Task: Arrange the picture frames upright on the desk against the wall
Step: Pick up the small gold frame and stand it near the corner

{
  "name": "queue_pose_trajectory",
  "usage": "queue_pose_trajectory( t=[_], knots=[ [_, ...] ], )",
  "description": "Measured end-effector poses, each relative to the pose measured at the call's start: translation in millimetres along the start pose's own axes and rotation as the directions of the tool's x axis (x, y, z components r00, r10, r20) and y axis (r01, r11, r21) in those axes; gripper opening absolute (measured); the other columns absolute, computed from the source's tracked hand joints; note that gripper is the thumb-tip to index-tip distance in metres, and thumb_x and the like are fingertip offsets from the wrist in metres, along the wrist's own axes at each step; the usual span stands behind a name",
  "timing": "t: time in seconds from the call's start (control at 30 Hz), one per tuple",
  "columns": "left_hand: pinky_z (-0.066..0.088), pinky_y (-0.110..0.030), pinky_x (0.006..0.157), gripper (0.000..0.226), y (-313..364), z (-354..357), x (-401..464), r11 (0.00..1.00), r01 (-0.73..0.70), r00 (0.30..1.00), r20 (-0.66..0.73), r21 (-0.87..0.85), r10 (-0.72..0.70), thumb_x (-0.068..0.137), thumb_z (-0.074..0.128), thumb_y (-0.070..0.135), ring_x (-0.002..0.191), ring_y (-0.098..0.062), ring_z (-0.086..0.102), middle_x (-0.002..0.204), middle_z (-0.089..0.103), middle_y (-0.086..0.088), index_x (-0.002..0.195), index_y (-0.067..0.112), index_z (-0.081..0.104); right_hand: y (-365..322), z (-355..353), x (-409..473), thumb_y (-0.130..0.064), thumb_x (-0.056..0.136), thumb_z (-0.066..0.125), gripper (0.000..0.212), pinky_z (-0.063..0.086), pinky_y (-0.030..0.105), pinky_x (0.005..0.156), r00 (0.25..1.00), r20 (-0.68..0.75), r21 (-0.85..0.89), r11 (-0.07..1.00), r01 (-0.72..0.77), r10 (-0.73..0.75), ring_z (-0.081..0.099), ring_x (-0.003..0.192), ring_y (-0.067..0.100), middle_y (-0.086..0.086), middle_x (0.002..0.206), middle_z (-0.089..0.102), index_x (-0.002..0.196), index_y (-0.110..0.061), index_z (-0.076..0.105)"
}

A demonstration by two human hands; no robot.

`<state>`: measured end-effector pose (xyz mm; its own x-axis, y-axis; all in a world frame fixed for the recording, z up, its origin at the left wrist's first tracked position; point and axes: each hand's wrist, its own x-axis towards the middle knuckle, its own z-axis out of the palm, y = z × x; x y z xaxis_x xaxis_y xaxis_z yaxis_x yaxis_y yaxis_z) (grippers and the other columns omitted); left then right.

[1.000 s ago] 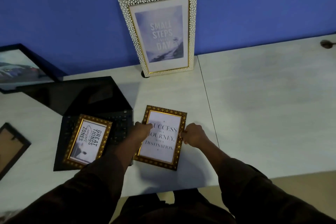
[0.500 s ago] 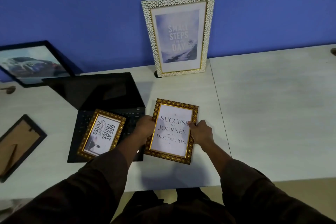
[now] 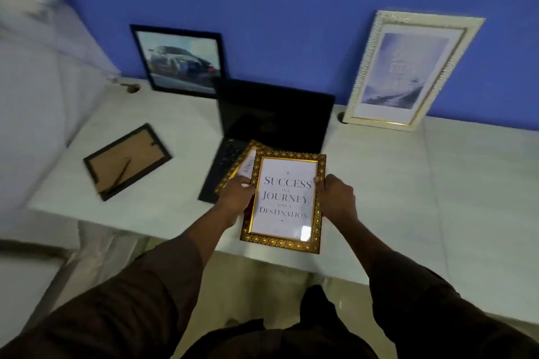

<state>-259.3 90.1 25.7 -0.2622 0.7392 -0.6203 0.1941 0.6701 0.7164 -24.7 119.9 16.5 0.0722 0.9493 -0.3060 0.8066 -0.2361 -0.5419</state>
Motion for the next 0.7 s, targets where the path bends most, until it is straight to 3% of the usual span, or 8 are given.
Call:
queue_pose_trajectory(
  t=[0.07, 0.17, 0.23, 0.3, 0.4, 0.5, 0.6, 0.7],
  knots=[
    [0.052, -0.041, 0.085, 0.021, -20.0, -52.9, -13.5, 0.999, -0.023, 1.000, -0.022, -0.043, 0.022, 0.081, 0.058, 0.024, 0.089, -0.027, 0.063, 0.091, 0.068, -0.004, 0.099, 0.022, 0.068, -40.4, 24.8, -15.6, -0.046, 0.103, 0.037, 0.044, 0.050, 0.036, 0.076, 0.996, -0.017, -0.016, 0.996, 0.087, -0.087, 0.068, 0.092, 0.036, 0.015, 0.104, 0.073, 0.104, -0.011, 0.064],
    [0.055, -0.041, 0.078, 0.029, -43.5, -135.6, -35.6, 0.991, -0.036, 0.993, -0.119, -0.129, 0.021, 0.079, 0.062, 0.028, 0.088, -0.028, 0.067, 0.103, 0.073, -0.014, 0.105, 0.017, 0.070, -111.3, 63.2, -35.6, -0.046, 0.103, 0.037, 0.047, 0.055, 0.044, 0.084, 0.975, -0.008, -0.021, 0.975, 0.221, -0.222, 0.068, 0.096, 0.038, 0.018, 0.107, 0.073, 0.111, -0.011, 0.067],
    [0.052, -0.033, 0.069, 0.029, -50.4, -180.4, -54.9, 0.979, -0.068, 0.988, -0.150, -0.194, 0.039, 0.081, 0.064, 0.026, 0.086, -0.025, 0.066, 0.107, 0.073, -0.016, 0.107, 0.014, 0.069, -153.0, 85.1, -46.7, -0.048, 0.104, 0.033, 0.049, 0.057, 0.046, 0.082, 0.957, -0.005, -0.018, 0.957, 0.290, -0.290, 0.069, 0.091, 0.033, 0.015, 0.104, 0.074, 0.106, -0.013, 0.067],
    [0.049, -0.028, 0.068, 0.013, -49.5, -224.9, -79.5, 0.962, -0.119, 0.979, -0.192, -0.244, 0.072, 0.089, 0.061, 0.017, 0.084, -0.022, 0.065, 0.103, 0.072, -0.010, 0.098, 0.016, 0.070, -201.1, 105.3, -56.2, -0.045, 0.105, 0.031, 0.047, 0.056, 0.043, 0.079, 0.935, -0.004, -0.016, 0.935, 0.354, -0.354, 0.068, 0.091, 0.034, 0.016, 0.104, 0.073, 0.106, -0.013, 0.065],
    [0.046, -0.027, 0.069, 0.022, -48.8, -281.9, -101.9, 0.948, -0.199, 0.950, -0.285, -0.248, 0.125, 0.091, 0.054, 0.011, 0.086, -0.020, 0.064, 0.108, 0.072, -0.003, 0.096, 0.022, 0.072, -271.6, 122.1, -66.8, -0.041, 0.105, 0.032, 0.047, 0.049, 0.039, 0.079, 0.907, 0.042, -0.029, 0.907, 0.421, -0.420, 0.066, 0.099, 0.039, 0.019, 0.108, 0.070, 0.109, -0.006, 0.064],
    [0.047, -0.029, 0.069, 0.036, -47.7, -325.5, -113.1, 0.943, -0.236, 0.926, -0.350, -0.235, 0.144, 0.085, 0.051, 0.016, 0.088, -0.021, 0.067, 0.103, 0.077, 0.001, 0.110, 0.027, 0.074, -323.4, 134.3, -69.1, -0.044, 0.105, 0.029, 0.049, 0.052, 0.039, 0.079, 0.876, 0.058, -0.018, 0.876, 0.481, -0.480, 0.065, 0.096, 0.035, 0.016, 0.107, 0.070, 0.105, -0.008, 0.062],
    [0.044, -0.021, 0.066, 0.036, -39.6, -359.2, -117.0, 0.917, -0.290, 0.898, -0.408, -0.274, 0.162, 0.093, 0.049, 0.012, 0.089, -0.003, 0.063, 0.112, 0.073, 0.005, 0.123, 0.021, 0.067, -368.6, 142.6, -63.5, -0.041, 0.106, 0.029, 0.047, 0.039, 0.036, 0.069, 0.831, 0.064, -0.016, 0.832, 0.555, -0.553, 0.063, 0.096, 0.038, 0.018, 0.106, 0.069, 0.103, -0.006, 0.060],
    [0.040, -0.014, 0.062, 0.037, -32.6, -387.4, -109.9, 0.892, -0.330, 0.882, -0.439, -0.311, 0.173, 0.098, 0.045, 0.007, 0.083, 0.007, 0.057, 0.104, 0.067, 0.010, 0.128, 0.021, 0.062, -414.2, 149.7, -52.5, -0.040, 0.105, 0.031, 0.044, 0.041, 0.036, 0.070, 0.799, 0.054, -0.026, 0.799, 0.601, -0.599, 0.063, 0.097, 0.038, 0.018, 0.106, 0.070, 0.104, -0.007, 0.061]
  ],
)
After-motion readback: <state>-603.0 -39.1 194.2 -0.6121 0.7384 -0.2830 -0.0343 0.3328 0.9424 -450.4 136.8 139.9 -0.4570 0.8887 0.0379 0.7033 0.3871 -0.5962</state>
